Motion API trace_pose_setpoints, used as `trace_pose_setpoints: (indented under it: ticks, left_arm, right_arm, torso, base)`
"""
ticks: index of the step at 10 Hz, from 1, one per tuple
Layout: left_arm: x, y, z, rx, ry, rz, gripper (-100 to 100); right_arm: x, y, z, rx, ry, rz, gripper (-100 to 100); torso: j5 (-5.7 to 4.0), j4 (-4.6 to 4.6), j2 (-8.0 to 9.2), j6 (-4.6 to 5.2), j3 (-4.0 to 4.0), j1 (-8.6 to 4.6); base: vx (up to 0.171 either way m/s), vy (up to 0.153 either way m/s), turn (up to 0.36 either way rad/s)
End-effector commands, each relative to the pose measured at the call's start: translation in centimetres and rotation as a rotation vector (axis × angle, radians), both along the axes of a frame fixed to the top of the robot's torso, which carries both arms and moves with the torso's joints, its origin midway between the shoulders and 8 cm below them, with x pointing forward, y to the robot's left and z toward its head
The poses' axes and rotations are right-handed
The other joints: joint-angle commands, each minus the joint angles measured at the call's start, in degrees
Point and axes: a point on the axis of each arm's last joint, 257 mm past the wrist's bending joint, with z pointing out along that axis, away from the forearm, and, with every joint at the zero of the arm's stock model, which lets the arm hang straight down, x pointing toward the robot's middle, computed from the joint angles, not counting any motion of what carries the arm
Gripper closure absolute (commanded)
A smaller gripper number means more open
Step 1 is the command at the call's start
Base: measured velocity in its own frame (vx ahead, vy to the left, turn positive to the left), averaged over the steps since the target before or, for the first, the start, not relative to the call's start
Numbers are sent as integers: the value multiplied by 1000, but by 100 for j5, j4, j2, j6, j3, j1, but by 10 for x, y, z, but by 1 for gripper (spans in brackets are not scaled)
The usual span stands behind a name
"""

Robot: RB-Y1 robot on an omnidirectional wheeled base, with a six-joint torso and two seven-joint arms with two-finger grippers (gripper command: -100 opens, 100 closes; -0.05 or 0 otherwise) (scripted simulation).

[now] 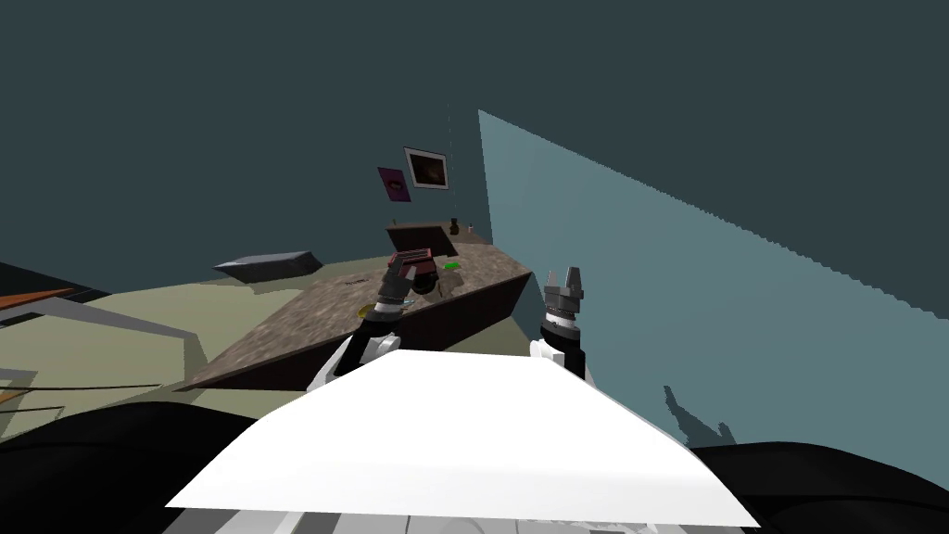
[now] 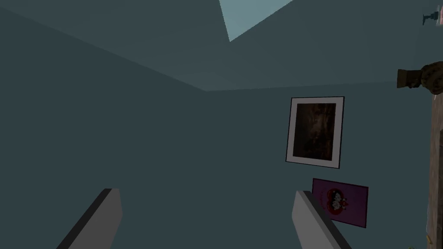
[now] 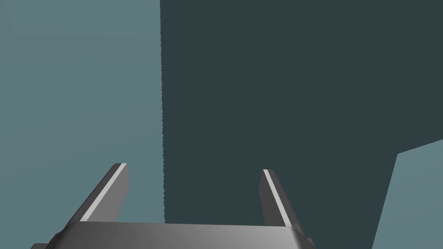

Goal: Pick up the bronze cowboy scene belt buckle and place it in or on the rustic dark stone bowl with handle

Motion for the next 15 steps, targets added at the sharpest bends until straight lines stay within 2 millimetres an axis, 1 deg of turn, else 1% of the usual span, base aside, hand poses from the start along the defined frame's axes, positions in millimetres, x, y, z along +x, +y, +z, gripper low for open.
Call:
trace_pose_setpoints:
  ticks: [1, 2, 3, 4, 5, 6, 7, 8, 9, 10, 11, 12, 13, 14, 15]
  left_arm:
    - [9, -3, -13, 9, 62, -27, -100]
    - [9, -4, -13, 25, 65, -35, -100]
    - [14, -7, -23, 36, 110, -53, -100]
    - [14, -7, -24, 42, 111, -56, -100]
    - [19, -9, -35, 56, 159, -74, -100]
    - [19, -10, -35, 61, 160, -76, -100]
    - [24, -11, -47, 76, 211, -93, -100]
    - [24, -11, -47, 82, 212, -95, -100]
    - [29, -12, -61, 97, 265, -109, -100]
    - [29, -12, -61, 105, 267, -111, -100]
    - [33, -12, -75, 121, 323, -122, -100]
    - [33, -12, -75, 130, 325, -125, -100]
    - [37, -11, -91, 151, 384, -134, -100]
    - [36, -11, -91, 157, 386, -135, -100]
    - [39, -9, -107, 179, 445, -141, -100]
  right_arm:
    - [0, 0, 0, 0, 0, 0, 0]
    - [0, 0, 0, 0, 0, 0, 0]
    - [0, 0, 0, 0, 0, 0, 0]
    - [0, 0, 0, 0, 0, 0, 0]
    - [0, 0, 0, 0, 0, 0, 0]
    - [0, 0, 0, 0, 0, 0, 0]
    - [0, 0, 0, 0, 0, 0, 0]
    - [0, 0, 0, 0, 0, 0, 0]
    - [0, 0, 0, 0, 0, 0, 0]
    - [0, 0, 0, 0, 0, 0, 0]
    - [0, 0, 0, 0, 0, 0, 0]
    - [0, 0, 0, 0, 0, 0, 0]
    - [0, 0, 0, 0, 0, 0, 0]
    - [0, 0, 0, 0, 0, 0, 0]
    - [0, 0, 0, 0, 0, 0, 0]
  torso:
    - [0, 0, 0, 0, 0, 0]
    - [-1, 0, 1, 0, 0, -4]
    - [-1, 0, -3, -1, -2, 0]
    - [0, -1, -2, 0, -1, 0]
    - [0, 0, -3, -1, -1, 3]
    - [0, -1, -4, 0, -2, 2]
    - [1, -1, -5, -2, -3, 5]
    - [0, -1, -7, 0, -4, 2]
    - [0, -2, -10, -2, -5, 3]
    - [0, -1, -5, 0, -3, 2]
    - [1, -1, -6, -2, -3, 4]
    - [0, -2, -9, 0, -5, -1]
    - [0, -2, -11, -2, -6, 1]
    - [0, -2, -10, -1, -6, 1]
    - [0, -2, -12, -2, -6, 4]
  base:
    - [-63, -57, -77]
    - [-45, -42, -37]
    - [-53, -40, -56]
    - [-51, -33, -28]
    - [-50, -40, -68]
    - [-44, -29, -29]
    - [-40, -39, -64]
    - [-32, -37, -26]
    - [-51, -39, -60]
    - [-45, -32, -31]
    - [-35, -53, -61]
    - [-28, -42, -35]
    - [-35, -43, -63]
    - [-29, -35, -36]
    - [-24, -43, -68]
